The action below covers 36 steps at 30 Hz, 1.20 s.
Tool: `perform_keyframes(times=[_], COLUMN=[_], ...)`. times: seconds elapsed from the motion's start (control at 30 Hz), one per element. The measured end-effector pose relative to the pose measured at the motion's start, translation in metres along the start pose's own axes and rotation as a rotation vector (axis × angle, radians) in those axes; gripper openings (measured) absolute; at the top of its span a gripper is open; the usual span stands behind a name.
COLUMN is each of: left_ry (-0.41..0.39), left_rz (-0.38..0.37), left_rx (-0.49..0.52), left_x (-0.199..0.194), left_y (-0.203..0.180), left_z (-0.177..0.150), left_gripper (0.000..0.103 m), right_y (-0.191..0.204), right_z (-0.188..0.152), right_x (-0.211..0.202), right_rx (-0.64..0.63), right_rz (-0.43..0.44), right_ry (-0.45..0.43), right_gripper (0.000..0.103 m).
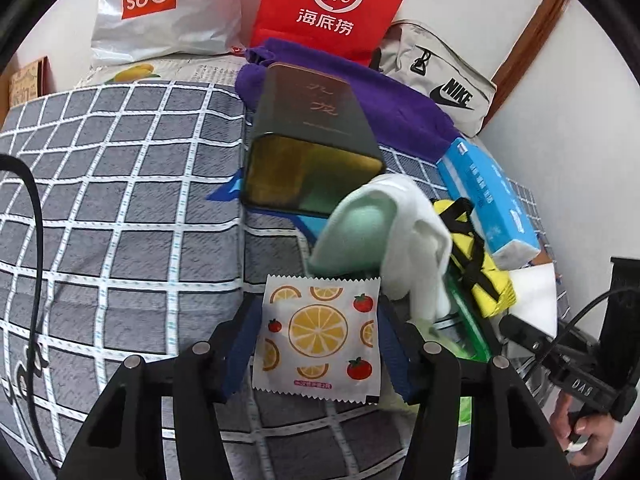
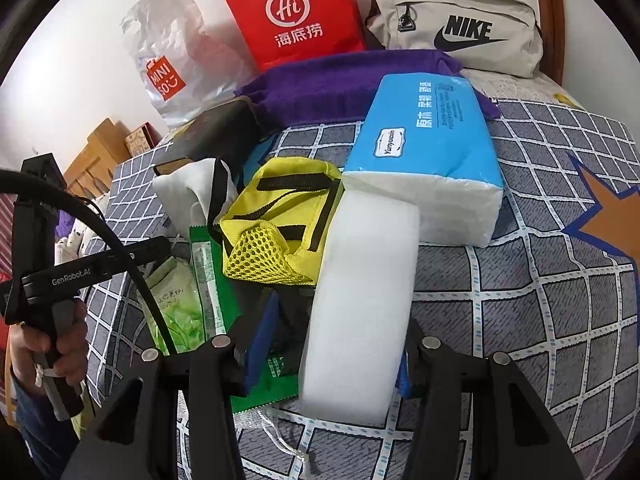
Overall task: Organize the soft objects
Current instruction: 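Lift the white sponge with the right tool while the left tool lifts the orange-print packet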
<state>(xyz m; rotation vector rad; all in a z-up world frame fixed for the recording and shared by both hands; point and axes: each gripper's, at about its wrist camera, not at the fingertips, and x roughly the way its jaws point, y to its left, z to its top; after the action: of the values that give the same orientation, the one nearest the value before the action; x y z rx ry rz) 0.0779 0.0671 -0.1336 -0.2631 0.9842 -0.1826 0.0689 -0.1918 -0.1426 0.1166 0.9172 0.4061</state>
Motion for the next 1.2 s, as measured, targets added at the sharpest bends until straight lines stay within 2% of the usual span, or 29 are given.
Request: perform_keyframes(times=[0.23, 0.37, 0.43, 0.5, 0.57, 0.67, 0.83, 0.9, 1.0, 1.07, 1.13, 1.2], left_ry=[-0.026, -0.046, -0.035, -0.027, -0.031, -0.05, -0.048, -0.054, -0.055, -0.049, -0.048, -0.047], left_rz=[0.126, 0.115, 0.093, 0.101, 0.121, 0.109, 0.175, 0.174, 0.172, 0.158, 0.147, 0.125], left_rx=[0.137, 0.135, 0.153, 0.193, 0.225, 0.221, 0.288, 0.287, 0.293, 0.304, 0.302, 0.281], left_x=[0.003, -0.003, -0.002, -0.001, 0.0, -0.002, -0.002, -0.004, -0.008, -0.011, -0.013, -0.016], left_y=[-0.02, -0.015, -0.016, -0.02, -0.024, -0.022, -0.029, -0.028, -0.028, -0.028, -0.027, -0.024], left_z=[-0.012, -0.019, -0.019, -0.02, -0.023, -0.026, -0.03, -0.031, -0.034, -0.037, -0.039, -0.039], left_gripper=[0.055, 0.056, 0.063, 0.066, 0.066, 0.065, 0.055, 0.052, 0.043, 0.041, 0.04, 0.039], right_y=[0.0, -0.002, -0.002, -0.003, -0.002, -0.002, -0.002, -0.001, -0.001, 0.0, 0.0, -0.002], right_z=[0.001, 0.001, 0.001, 0.0, 0.0, 0.0, 0.001, 0.002, 0.003, 0.003, 0.003, 0.003], right_x=[0.003, 0.002, 0.003, 0.004, 0.005, 0.004, 0.005, 0.004, 0.005, 0.006, 0.006, 0.004], right_rx=[0.002, 0.002, 0.004, 0.008, 0.011, 0.007, 0.013, 0.011, 0.008, -0.004, -0.017, -0.018], right_rz=[-0.005, 0.0, 0.001, 0.006, 0.006, 0.006, 0.009, 0.006, -0.002, -0.013, -0.025, -0.022], right_ry=[0.005, 0.009, 0.009, 0.013, 0.015, 0.014, 0.016, 0.01, 0.004, 0.004, -0.008, -0.011], right_gripper=[0.05, 0.051, 0.051, 0.051, 0.051, 0.051, 0.051, 0.051, 0.05, 0.045, 0.033, 0.032])
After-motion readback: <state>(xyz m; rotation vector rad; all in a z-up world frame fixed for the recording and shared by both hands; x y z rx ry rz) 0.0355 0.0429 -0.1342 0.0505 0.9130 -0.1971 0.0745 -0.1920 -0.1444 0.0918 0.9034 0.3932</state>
